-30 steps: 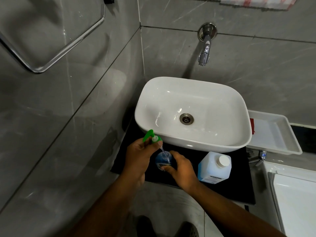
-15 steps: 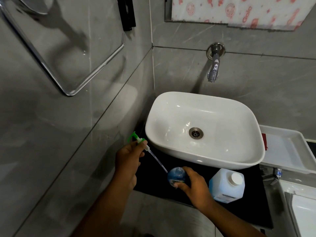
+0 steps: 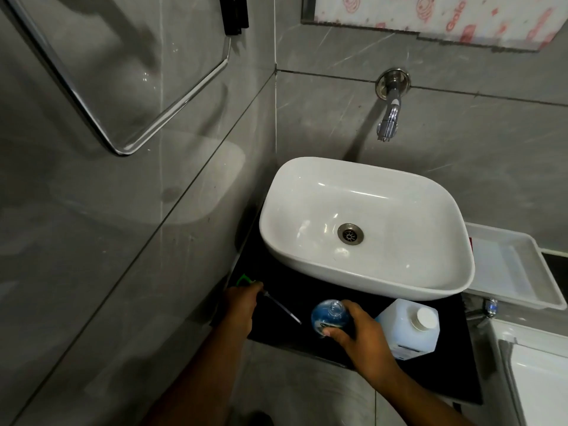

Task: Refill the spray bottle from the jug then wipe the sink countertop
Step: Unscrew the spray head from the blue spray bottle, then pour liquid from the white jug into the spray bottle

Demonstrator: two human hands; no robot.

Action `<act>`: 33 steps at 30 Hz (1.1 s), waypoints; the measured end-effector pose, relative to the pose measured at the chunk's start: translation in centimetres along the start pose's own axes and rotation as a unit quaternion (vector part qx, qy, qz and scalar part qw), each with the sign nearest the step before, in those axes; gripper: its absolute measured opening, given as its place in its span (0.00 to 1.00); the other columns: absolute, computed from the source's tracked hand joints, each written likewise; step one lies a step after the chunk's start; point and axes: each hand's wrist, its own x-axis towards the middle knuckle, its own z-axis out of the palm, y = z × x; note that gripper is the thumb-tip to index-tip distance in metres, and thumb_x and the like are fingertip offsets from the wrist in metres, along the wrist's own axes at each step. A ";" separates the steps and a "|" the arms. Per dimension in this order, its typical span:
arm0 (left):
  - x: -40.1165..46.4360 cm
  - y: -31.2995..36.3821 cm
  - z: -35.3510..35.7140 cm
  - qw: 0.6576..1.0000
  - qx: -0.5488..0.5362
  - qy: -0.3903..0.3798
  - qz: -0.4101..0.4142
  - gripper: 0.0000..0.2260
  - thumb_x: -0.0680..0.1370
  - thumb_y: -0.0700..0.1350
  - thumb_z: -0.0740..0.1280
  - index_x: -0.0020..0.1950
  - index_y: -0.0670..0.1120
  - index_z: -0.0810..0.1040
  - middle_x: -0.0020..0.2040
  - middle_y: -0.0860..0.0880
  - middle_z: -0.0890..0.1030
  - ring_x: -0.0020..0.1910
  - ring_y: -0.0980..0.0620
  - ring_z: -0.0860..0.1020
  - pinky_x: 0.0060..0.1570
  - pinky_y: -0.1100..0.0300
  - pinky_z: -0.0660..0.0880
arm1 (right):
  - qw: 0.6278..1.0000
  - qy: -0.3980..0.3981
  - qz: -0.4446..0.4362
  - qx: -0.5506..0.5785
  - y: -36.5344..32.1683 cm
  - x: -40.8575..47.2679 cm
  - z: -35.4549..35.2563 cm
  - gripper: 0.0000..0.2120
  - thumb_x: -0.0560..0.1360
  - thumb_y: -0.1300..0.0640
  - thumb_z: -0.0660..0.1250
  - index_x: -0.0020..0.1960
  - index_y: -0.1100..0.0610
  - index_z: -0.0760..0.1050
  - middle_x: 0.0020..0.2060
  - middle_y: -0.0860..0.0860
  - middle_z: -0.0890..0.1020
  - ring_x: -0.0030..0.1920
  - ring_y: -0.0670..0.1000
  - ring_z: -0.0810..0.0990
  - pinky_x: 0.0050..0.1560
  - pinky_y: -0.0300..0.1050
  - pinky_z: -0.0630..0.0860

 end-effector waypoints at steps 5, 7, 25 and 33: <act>0.6 -0.2 0.4 1.000 -0.004 0.012 0.012 0.16 0.72 0.39 0.71 0.57 0.33 0.75 0.42 0.39 0.79 0.32 0.47 0.76 0.26 0.58 0.76 | 1.000 0.009 0.001 0.008 -0.2 -0.2 0.1 0.23 0.67 0.51 0.76 0.52 0.33 0.68 0.47 0.35 0.78 0.50 0.32 0.77 0.48 0.22 0.70; 0.7 -0.5 0.5 1.000 -0.009 0.012 0.017 0.14 0.72 0.39 0.71 0.55 0.36 0.75 0.37 0.41 0.77 0.26 0.51 0.69 0.17 0.68 0.66 | 1.000 0.016 0.005 0.020 -0.2 -0.3 0.2 0.23 0.67 0.51 0.77 0.52 0.32 0.69 0.48 0.36 0.79 0.51 0.32 0.77 0.49 0.23 0.70; -1.8 -2.8 -0.6 0.999 0.029 0.013 -0.023 0.14 0.75 0.44 0.69 0.56 0.36 0.77 0.36 0.46 0.77 0.28 0.51 0.72 0.18 0.66 0.66 | 0.982 0.069 0.101 0.143 0.3 -4.3 1.2 0.29 0.69 0.53 0.76 0.67 0.55 0.70 0.57 0.47 0.80 0.57 0.42 0.78 0.53 0.28 0.73; -8.3 -3.1 -0.5 0.990 0.110 0.004 0.083 0.10 0.75 0.47 0.69 0.51 0.42 0.77 0.46 0.40 0.80 0.38 0.45 0.78 0.35 0.55 0.74 | 0.970 0.133 0.154 0.135 4.1 -9.6 -1.4 0.12 0.69 0.53 0.76 0.46 0.40 0.77 0.38 0.45 0.83 0.42 0.41 0.82 0.42 0.30 0.77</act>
